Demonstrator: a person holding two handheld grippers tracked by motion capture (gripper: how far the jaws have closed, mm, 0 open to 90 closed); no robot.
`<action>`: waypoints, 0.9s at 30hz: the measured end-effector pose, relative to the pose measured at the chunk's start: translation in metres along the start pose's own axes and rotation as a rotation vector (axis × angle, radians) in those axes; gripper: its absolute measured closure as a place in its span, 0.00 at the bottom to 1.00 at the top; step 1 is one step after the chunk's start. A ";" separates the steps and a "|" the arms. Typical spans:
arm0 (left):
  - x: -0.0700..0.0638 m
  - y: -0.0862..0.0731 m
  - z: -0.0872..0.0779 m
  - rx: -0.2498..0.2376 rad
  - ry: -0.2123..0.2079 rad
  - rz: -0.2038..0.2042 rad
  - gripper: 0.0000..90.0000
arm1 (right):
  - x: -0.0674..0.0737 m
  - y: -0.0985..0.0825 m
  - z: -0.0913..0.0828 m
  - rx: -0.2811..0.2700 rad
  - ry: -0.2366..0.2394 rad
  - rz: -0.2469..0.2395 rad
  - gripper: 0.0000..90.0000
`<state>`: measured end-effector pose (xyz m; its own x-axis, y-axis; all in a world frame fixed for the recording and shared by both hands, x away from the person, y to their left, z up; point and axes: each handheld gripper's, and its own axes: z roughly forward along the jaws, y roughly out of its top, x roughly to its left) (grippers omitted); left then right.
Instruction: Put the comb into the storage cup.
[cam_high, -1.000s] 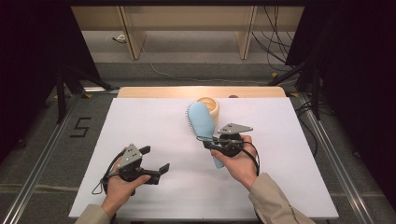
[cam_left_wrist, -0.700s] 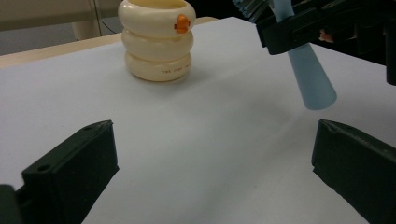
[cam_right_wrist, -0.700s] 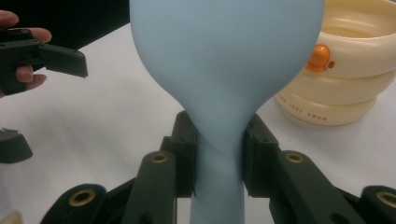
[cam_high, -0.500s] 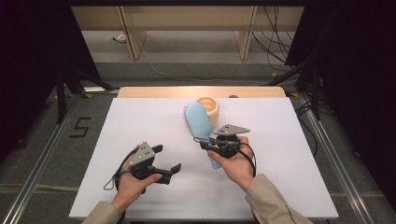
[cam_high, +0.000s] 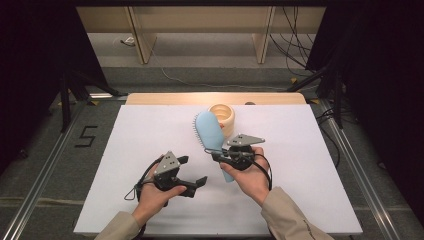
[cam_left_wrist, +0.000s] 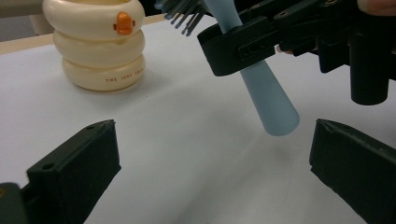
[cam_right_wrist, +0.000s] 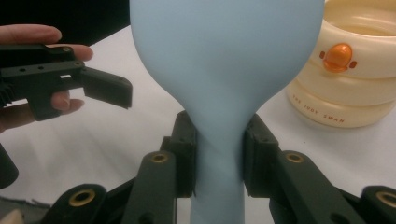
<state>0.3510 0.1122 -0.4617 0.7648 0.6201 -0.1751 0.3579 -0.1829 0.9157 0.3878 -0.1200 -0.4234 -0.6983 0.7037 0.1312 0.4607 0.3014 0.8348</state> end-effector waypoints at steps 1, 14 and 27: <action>-0.001 0.000 0.002 0.001 -0.002 0.000 0.01 | 0.000 0.000 0.000 -0.002 0.000 0.001 0.78; -0.009 0.001 0.021 0.014 -0.039 -0.031 0.05 | 0.005 0.000 0.002 0.000 0.006 -0.003 0.78; -0.015 0.001 0.035 0.034 -0.048 -0.049 0.09 | 0.009 -0.001 0.005 -0.004 0.010 -0.007 0.78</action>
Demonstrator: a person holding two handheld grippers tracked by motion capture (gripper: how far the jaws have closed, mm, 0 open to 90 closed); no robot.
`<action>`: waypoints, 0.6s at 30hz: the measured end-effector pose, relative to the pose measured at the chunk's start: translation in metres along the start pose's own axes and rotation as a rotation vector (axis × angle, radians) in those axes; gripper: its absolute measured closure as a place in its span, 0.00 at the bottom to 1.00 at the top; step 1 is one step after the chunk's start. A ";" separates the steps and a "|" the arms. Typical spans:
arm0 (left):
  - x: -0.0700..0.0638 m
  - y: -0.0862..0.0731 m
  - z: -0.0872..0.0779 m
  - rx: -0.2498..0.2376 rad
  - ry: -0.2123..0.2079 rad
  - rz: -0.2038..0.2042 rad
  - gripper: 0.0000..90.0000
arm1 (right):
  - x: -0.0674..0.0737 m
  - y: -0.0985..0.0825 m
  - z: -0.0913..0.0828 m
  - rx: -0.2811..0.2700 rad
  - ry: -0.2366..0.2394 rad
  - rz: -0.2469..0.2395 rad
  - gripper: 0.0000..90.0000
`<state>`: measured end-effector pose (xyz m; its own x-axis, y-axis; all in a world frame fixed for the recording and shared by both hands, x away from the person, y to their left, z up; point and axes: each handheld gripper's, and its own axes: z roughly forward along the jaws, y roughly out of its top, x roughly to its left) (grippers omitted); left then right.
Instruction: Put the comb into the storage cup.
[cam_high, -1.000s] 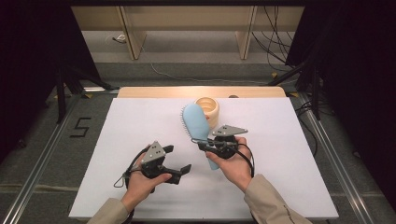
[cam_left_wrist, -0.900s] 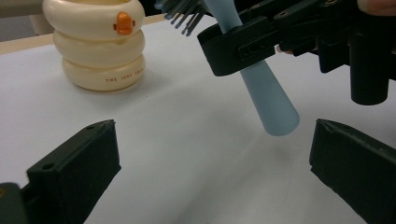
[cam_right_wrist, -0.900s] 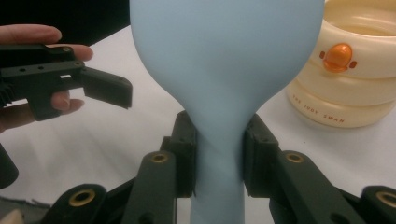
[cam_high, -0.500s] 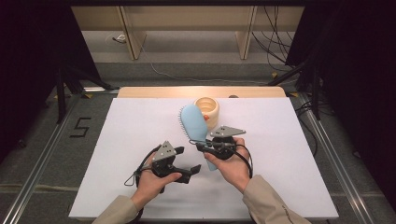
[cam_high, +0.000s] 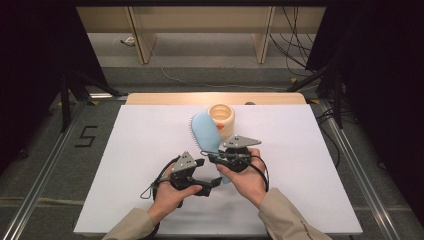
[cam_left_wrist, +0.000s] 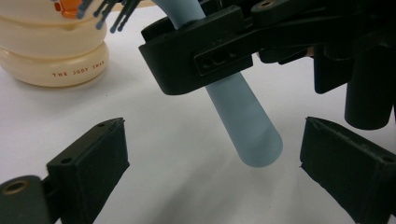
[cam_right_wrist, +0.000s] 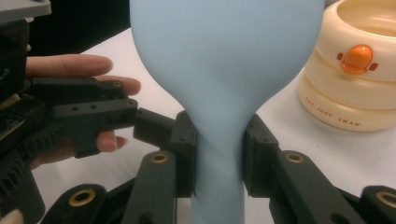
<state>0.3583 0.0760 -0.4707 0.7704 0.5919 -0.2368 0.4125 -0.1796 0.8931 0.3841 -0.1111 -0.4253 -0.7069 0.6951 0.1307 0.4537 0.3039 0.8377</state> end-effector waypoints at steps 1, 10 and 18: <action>0.000 0.000 0.001 0.001 -0.001 -0.004 0.10 | 0.000 0.000 0.000 -0.001 0.000 0.000 0.78; -0.001 0.000 0.007 0.008 -0.018 -0.031 0.17 | 0.001 0.000 0.001 -0.004 0.000 -0.001 0.78; -0.002 -0.002 0.013 0.019 -0.036 -0.050 0.19 | 0.002 0.001 0.001 -0.005 0.001 0.000 0.78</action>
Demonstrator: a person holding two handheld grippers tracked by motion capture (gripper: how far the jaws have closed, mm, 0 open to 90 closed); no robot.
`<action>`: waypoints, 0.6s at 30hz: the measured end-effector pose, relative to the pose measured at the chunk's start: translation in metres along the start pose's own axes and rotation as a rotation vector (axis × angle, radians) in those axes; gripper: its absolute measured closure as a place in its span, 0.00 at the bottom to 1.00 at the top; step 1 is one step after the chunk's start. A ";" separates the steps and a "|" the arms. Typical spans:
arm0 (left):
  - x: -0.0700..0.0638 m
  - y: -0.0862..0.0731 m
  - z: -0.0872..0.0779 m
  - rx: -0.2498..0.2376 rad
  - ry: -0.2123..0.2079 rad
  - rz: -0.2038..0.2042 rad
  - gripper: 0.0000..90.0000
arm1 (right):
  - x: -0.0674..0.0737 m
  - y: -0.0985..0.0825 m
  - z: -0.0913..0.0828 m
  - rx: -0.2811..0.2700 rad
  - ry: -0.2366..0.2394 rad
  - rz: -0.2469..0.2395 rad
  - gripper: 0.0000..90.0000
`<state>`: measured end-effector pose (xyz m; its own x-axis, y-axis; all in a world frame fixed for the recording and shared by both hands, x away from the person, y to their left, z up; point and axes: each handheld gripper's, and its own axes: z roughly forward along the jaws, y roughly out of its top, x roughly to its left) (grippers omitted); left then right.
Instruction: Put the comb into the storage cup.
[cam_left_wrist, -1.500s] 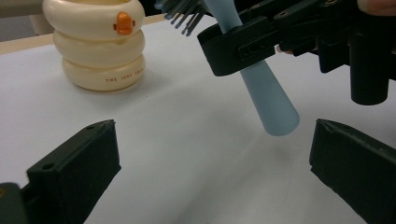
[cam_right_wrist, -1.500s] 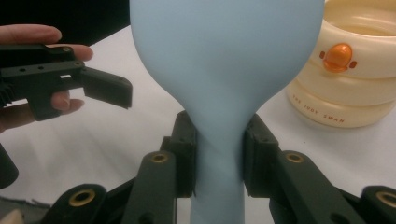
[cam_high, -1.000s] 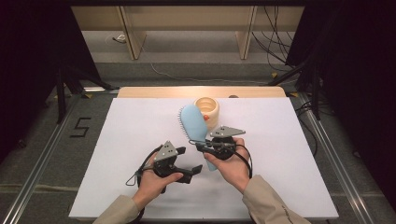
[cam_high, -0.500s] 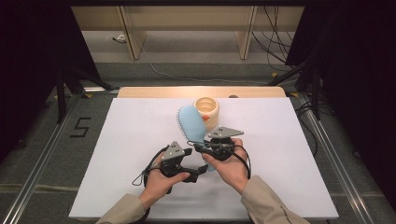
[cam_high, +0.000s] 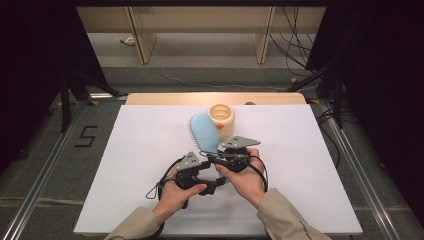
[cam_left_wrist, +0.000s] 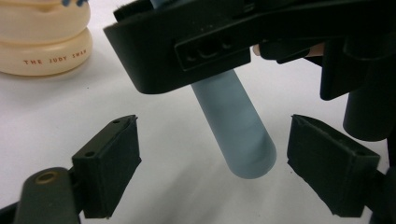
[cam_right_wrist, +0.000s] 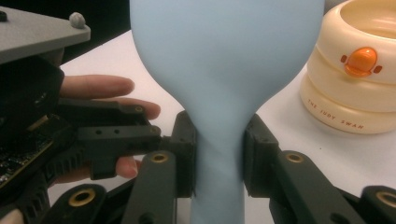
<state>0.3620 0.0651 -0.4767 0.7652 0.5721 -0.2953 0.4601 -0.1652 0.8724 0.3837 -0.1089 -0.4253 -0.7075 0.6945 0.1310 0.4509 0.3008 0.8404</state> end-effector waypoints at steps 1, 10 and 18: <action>0.000 0.000 0.000 0.000 -0.002 -0.001 0.20 | 0.000 0.000 0.000 -0.002 -0.001 -0.002 0.78; 0.001 0.000 0.002 -0.003 -0.012 -0.019 0.27 | 0.000 0.000 0.000 -0.003 -0.001 -0.004 0.78; 0.000 0.000 0.004 -0.002 -0.014 -0.028 0.33 | 0.001 0.000 0.001 -0.001 -0.001 -0.006 0.78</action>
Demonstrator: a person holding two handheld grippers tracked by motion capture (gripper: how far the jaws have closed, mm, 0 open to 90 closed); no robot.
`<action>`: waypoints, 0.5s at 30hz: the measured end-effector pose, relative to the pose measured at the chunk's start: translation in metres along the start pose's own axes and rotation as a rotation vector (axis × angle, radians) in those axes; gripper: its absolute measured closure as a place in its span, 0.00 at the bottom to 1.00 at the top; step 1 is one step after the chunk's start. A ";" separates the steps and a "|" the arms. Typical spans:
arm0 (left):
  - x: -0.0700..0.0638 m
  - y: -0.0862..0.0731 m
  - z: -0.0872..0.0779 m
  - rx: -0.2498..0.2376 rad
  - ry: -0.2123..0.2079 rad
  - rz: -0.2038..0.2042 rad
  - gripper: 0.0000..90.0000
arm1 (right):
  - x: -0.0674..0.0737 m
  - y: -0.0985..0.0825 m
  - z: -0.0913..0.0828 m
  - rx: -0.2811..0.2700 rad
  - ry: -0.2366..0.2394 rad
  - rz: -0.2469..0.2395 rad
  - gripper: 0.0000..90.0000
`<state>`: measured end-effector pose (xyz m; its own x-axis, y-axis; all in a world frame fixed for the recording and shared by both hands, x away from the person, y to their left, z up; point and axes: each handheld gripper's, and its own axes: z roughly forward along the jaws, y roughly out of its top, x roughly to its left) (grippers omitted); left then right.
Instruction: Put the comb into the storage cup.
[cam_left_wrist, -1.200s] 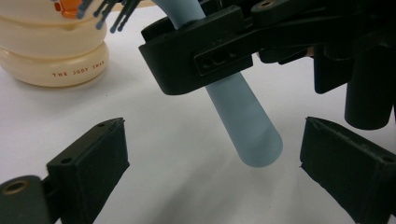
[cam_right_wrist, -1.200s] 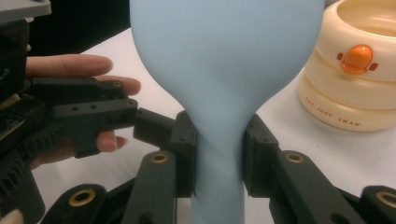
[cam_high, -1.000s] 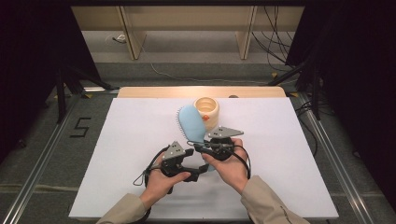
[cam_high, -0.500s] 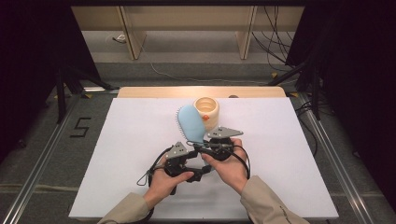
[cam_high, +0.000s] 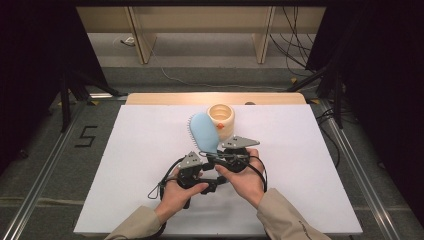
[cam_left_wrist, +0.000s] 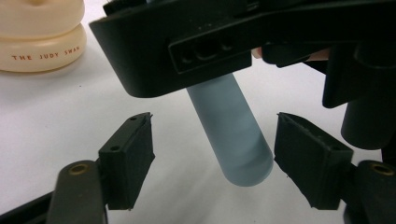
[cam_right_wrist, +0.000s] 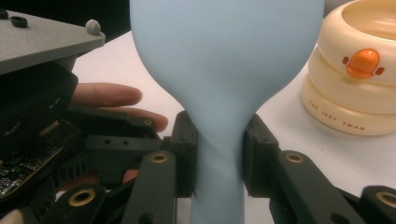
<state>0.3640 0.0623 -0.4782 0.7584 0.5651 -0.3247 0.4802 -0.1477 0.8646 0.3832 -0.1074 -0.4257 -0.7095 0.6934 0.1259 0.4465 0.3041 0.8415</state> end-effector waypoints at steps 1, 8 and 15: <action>0.000 0.000 0.000 0.000 0.000 0.000 0.33 | 0.000 0.000 0.000 0.000 0.000 0.001 0.78; -0.001 0.000 0.001 -0.001 -0.008 -0.003 0.39 | 0.001 0.000 0.000 -0.003 -0.001 0.002 0.78; -0.001 0.000 0.002 -0.002 -0.014 -0.006 0.44 | 0.001 -0.001 0.001 -0.004 -0.002 -0.002 0.78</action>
<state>0.3639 0.0601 -0.4782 0.7619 0.5543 -0.3352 0.4836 -0.1426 0.8636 0.3826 -0.1064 -0.4264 -0.7090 0.6943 0.1234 0.4431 0.3024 0.8440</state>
